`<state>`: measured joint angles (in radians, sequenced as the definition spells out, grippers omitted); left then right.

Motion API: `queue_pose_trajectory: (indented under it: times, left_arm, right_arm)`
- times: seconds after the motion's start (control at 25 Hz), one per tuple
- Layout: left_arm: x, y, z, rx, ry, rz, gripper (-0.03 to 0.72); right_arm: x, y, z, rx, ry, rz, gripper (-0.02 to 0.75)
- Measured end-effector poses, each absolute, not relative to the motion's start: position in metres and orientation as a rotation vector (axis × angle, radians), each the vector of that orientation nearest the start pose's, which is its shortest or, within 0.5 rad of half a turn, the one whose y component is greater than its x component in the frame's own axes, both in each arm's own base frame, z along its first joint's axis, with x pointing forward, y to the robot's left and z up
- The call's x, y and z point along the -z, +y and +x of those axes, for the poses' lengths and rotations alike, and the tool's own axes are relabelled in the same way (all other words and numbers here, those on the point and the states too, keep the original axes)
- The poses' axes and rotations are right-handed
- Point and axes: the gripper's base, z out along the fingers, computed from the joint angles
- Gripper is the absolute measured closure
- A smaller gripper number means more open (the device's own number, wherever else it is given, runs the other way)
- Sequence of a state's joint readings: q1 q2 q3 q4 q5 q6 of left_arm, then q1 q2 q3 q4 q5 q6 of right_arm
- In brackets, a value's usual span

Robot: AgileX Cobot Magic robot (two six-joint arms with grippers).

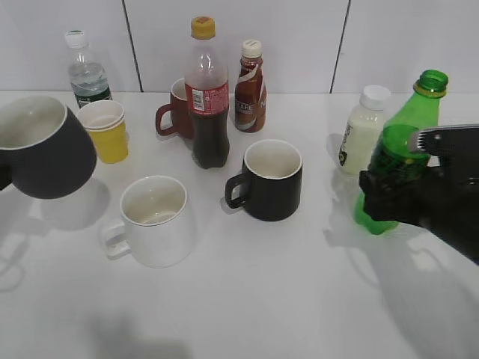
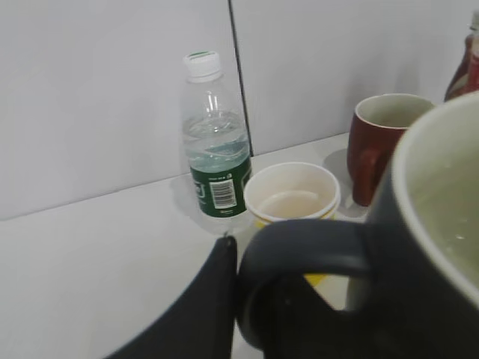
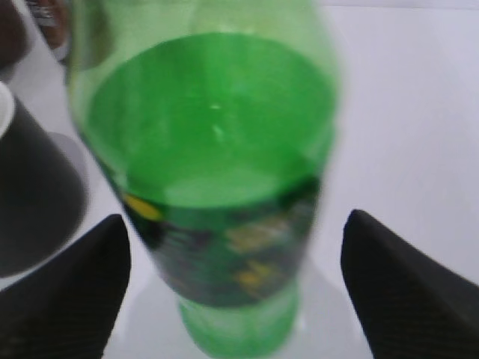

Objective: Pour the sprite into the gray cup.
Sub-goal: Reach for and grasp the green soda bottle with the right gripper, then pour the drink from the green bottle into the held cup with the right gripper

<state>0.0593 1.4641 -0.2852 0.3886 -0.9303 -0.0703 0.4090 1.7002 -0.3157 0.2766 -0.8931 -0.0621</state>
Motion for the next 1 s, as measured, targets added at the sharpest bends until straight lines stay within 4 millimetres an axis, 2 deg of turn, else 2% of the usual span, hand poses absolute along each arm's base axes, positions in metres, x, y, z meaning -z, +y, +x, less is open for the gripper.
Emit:
queue_pose_trajectory:
  times: [0.08,0.12,0.2,0.24,0.44,0.64,0.88,1.0]
  left_arm:
    - [-0.178,-0.015,0.229,0.112,1.728,0.335,0.635]
    - [-0.178,-0.016,0.229,0.115,1.728,0.339,0.635]
    - [-0.178,-0.020,0.229,0.127,1.725,0.354,0.635]
    - [-0.179,-0.022,0.229,0.134,1.722,0.363,0.635]
    - [-0.190,-0.046,0.222,0.178,1.720,0.471,0.635]
    - [-0.211,-0.087,0.221,0.209,1.819,0.643,0.635]
    - [-0.234,-0.137,0.217,0.278,1.855,0.793,0.635]
    - [-0.242,-0.155,0.219,0.315,1.853,0.816,0.635]
  right_arm:
    - [-0.117,0.082,0.240,-0.119,1.972,-0.150,0.130]
    - [-0.114,0.083,0.243,-0.112,1.964,-0.144,0.172]
    - [-0.112,0.083,0.246,-0.093,1.942,-0.143,0.335]
    - [-0.112,0.082,0.246,-0.082,1.939,-0.150,0.375]
    - [-0.126,0.085,0.241,-0.025,1.953,-0.283,0.379]
    - [-0.164,0.102,0.235,0.104,1.923,-0.555,0.379]
    - [-0.213,0.136,0.239,0.380,1.748,-0.867,0.379]
    - [-0.228,0.155,0.239,0.459,1.650,-0.999,0.379]
